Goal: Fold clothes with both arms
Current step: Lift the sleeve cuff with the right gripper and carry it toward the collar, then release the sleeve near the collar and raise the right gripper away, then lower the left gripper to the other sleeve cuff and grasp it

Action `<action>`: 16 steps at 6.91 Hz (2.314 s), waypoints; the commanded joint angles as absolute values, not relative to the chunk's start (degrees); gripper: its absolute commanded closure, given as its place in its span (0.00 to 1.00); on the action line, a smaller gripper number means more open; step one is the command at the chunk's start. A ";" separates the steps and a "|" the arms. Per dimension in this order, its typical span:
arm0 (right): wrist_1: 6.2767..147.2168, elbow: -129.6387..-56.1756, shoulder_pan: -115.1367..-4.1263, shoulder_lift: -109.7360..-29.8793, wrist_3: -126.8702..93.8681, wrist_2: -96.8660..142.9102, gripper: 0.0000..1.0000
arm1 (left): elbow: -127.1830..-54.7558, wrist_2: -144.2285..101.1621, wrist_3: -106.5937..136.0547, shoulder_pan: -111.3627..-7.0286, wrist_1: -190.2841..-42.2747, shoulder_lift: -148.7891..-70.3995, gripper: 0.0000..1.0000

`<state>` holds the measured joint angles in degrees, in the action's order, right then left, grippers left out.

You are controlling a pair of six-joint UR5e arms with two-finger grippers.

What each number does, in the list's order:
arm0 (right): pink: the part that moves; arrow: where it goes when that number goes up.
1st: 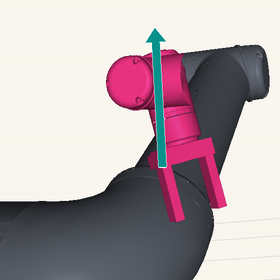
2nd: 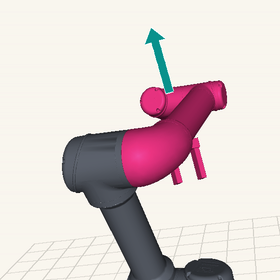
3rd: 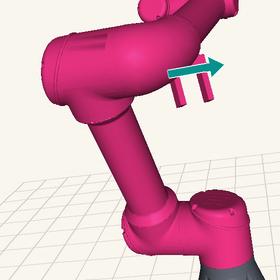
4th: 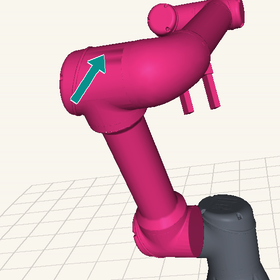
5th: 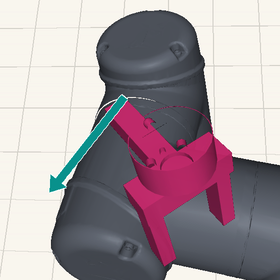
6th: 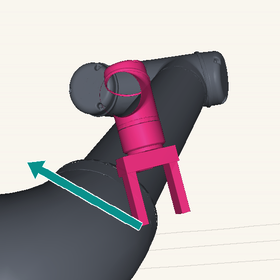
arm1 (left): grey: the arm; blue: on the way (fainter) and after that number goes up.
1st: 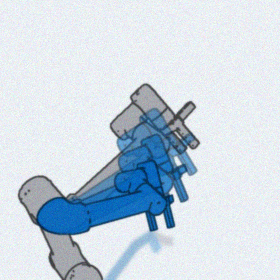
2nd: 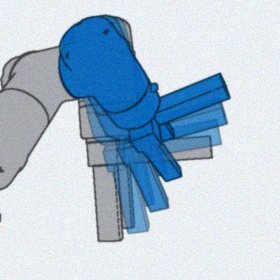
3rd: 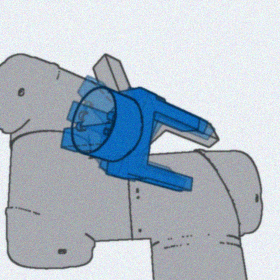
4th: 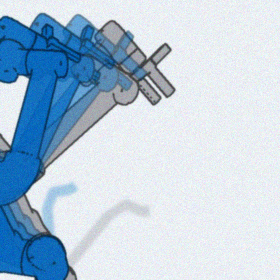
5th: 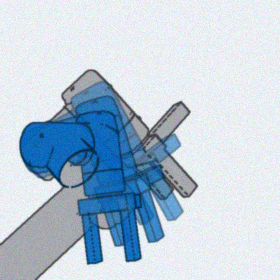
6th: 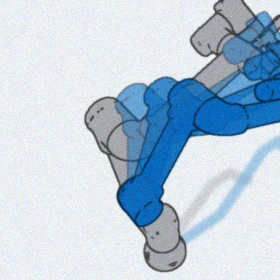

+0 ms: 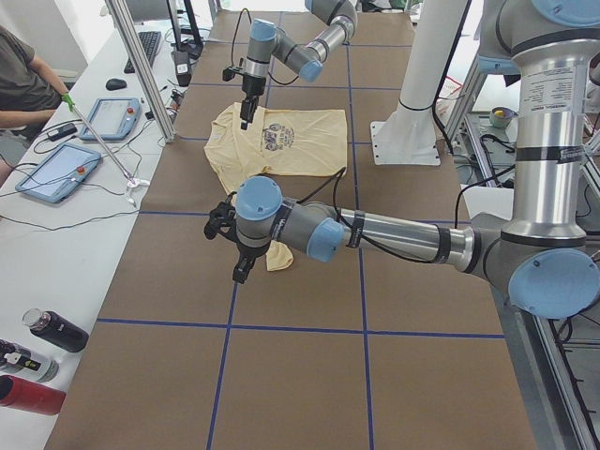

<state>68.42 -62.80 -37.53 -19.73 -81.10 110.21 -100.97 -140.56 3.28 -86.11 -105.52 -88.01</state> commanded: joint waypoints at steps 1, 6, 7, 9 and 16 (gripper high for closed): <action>69.25 -73.92 -42.59 -31.02 -84.89 121.39 0.01 | -100.81 -140.19 16.36 -81.77 -113.24 -89.21 0.01; 72.25 -95.26 -51.49 -60.00 -81.84 127.88 0.02 | -98.71 -132.37 27.16 -68.05 -117.86 -88.07 0.01; 72.25 -96.49 -51.94 -61.86 -81.22 127.88 0.04 | -95.31 -130.80 26.64 -66.37 -122.73 -88.15 0.04; 72.07 -96.94 -52.38 -63.45 -81.12 127.18 0.04 | -86.26 -131.13 27.51 -64.95 -134.78 -88.50 0.07; 71.89 -97.91 -52.29 -64.60 -81.12 126.30 0.03 | -80.86 -131.57 31.99 -59.59 -134.65 -92.89 0.21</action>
<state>71.92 -97.75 -52.30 -64.54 -81.12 126.33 -81.60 -131.48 31.84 -59.97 -134.65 -91.95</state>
